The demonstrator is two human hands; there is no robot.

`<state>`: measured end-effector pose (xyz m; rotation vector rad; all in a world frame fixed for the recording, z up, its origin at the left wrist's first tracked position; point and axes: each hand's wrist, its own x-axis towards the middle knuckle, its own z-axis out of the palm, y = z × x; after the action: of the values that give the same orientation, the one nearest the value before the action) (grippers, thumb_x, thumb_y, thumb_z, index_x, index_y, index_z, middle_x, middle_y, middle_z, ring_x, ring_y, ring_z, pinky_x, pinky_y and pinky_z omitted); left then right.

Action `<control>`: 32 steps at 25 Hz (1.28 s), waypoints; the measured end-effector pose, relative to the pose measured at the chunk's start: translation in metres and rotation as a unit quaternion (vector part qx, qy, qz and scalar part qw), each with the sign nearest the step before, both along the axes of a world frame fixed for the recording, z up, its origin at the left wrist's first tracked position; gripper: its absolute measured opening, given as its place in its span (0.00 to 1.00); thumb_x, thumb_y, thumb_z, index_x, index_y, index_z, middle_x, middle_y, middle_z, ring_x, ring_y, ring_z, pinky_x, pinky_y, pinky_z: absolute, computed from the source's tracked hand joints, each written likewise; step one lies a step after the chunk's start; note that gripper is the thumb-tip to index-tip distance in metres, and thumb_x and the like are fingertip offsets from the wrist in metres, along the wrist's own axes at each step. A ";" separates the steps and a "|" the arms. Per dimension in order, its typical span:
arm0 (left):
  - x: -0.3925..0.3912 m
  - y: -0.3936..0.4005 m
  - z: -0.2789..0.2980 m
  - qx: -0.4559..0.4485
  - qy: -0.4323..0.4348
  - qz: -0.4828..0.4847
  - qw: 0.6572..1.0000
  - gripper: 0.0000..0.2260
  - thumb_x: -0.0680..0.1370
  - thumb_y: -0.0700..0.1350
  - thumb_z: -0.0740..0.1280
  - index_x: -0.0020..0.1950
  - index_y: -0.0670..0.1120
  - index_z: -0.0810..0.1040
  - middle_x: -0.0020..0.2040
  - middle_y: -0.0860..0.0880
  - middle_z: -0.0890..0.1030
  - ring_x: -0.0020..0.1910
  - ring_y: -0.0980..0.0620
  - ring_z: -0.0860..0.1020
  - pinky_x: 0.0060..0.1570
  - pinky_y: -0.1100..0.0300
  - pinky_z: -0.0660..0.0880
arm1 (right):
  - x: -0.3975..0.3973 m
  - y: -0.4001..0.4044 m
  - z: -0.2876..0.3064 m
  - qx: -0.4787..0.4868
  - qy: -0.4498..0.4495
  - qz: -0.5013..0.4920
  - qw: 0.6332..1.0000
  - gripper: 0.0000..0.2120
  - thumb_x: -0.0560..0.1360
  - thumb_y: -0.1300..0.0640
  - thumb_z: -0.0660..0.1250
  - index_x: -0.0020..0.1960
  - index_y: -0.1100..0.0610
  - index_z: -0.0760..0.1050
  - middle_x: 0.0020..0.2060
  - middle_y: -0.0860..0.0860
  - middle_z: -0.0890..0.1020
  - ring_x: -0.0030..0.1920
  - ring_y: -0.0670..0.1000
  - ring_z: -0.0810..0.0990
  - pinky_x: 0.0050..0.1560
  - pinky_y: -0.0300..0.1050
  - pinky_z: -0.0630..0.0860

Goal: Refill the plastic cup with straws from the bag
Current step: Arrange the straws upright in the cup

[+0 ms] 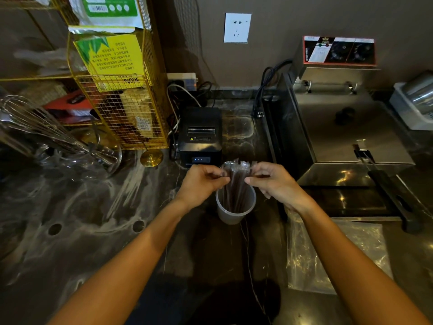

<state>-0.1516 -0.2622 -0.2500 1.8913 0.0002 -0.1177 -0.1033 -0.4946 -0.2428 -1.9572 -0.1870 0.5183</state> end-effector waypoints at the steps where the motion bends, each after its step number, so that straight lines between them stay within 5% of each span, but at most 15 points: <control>1: 0.001 0.001 0.000 0.000 -0.005 -0.013 1.000 0.04 0.77 0.37 0.73 0.51 0.39 0.86 0.47 0.46 0.87 0.43 0.61 0.83 0.46 0.67 0.79 | -0.001 0.002 -0.001 -0.010 0.000 -0.005 1.000 0.08 0.77 0.56 0.75 0.54 0.55 0.80 0.43 0.51 0.85 0.28 0.44 0.76 0.29 0.43 0.72; 5: 0.000 0.001 -0.001 -0.016 0.004 -0.015 1.000 0.04 0.77 0.36 0.74 0.51 0.40 0.87 0.47 0.51 0.87 0.46 0.63 0.84 0.49 0.68 0.79 | -0.004 0.005 -0.012 -0.135 -0.007 -0.013 0.991 0.17 0.75 0.47 0.76 0.59 0.51 0.76 0.49 0.49 0.83 0.34 0.45 0.80 0.28 0.38 0.73; 8: -0.001 0.000 -0.003 -0.038 0.008 -0.013 0.999 0.05 0.77 0.36 0.73 0.52 0.38 0.86 0.48 0.48 0.87 0.46 0.62 0.85 0.49 0.68 0.79 | -0.009 -0.001 -0.011 -0.187 -0.043 -0.030 0.981 0.18 0.72 0.43 0.77 0.53 0.51 0.75 0.47 0.49 0.80 0.42 0.48 0.80 0.36 0.41 0.75; 13: 0.000 0.001 -0.002 -0.055 0.022 -0.011 0.998 0.04 0.77 0.35 0.73 0.51 0.39 0.86 0.48 0.50 0.87 0.45 0.63 0.85 0.47 0.68 0.79 | -0.026 -0.006 -0.001 -0.113 -0.172 -0.081 0.975 0.13 0.78 0.52 0.74 0.39 0.51 0.73 0.33 0.49 0.76 0.34 0.48 0.76 0.39 0.50 0.78; 17: 0.000 0.000 -0.001 -0.047 0.010 -0.030 0.998 0.04 0.78 0.36 0.72 0.52 0.39 0.86 0.46 0.49 0.86 0.41 0.65 0.82 0.43 0.70 0.77 | -0.037 0.014 0.001 -0.111 -0.129 0.056 0.984 0.02 0.80 0.52 0.71 0.52 0.48 0.81 0.41 0.45 0.83 0.42 0.41 0.83 0.46 0.43 0.82; 19: -0.002 0.000 -0.001 -0.047 0.008 -0.034 0.998 0.05 0.78 0.37 0.73 0.52 0.40 0.86 0.46 0.50 0.86 0.42 0.64 0.83 0.45 0.68 0.78 | -0.040 0.024 0.001 -0.105 -0.117 0.089 0.984 0.08 0.81 0.52 0.70 0.59 0.48 0.81 0.43 0.43 0.84 0.44 0.39 0.84 0.46 0.38 0.80; 23: -0.004 0.001 0.000 -0.040 -0.003 -0.042 0.998 0.06 0.78 0.37 0.73 0.54 0.38 0.87 0.48 0.48 0.87 0.45 0.62 0.84 0.49 0.66 0.79 | -0.038 0.033 -0.003 -0.067 -0.116 0.073 0.988 0.05 0.81 0.54 0.69 0.53 0.49 0.84 0.46 0.46 0.87 0.49 0.41 0.85 0.52 0.43 0.82; 28: -0.005 0.001 -0.003 0.009 -0.006 -0.038 0.999 0.10 0.77 0.38 0.74 0.57 0.43 0.85 0.49 0.49 0.86 0.49 0.55 0.86 0.53 0.61 0.83 | -0.035 0.028 0.002 -0.032 -0.113 0.013 0.993 0.05 0.82 0.57 0.69 0.47 0.51 0.81 0.40 0.46 0.82 0.35 0.38 0.82 0.33 0.31 0.75; 32: -0.006 0.001 -0.005 0.042 0.013 -0.030 0.999 0.14 0.75 0.41 0.76 0.61 0.46 0.82 0.52 0.48 0.84 0.49 0.52 0.85 0.53 0.57 0.83 | -0.033 0.019 0.013 0.014 -0.092 -0.022 0.995 0.05 0.82 0.58 0.68 0.49 0.57 0.81 0.34 0.49 0.82 0.24 0.42 0.77 0.27 0.38 0.75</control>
<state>-0.1578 -0.2616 -0.2548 1.9742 -0.0344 -0.1869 -0.1359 -0.4759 -0.2299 -1.9767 -0.2647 0.3045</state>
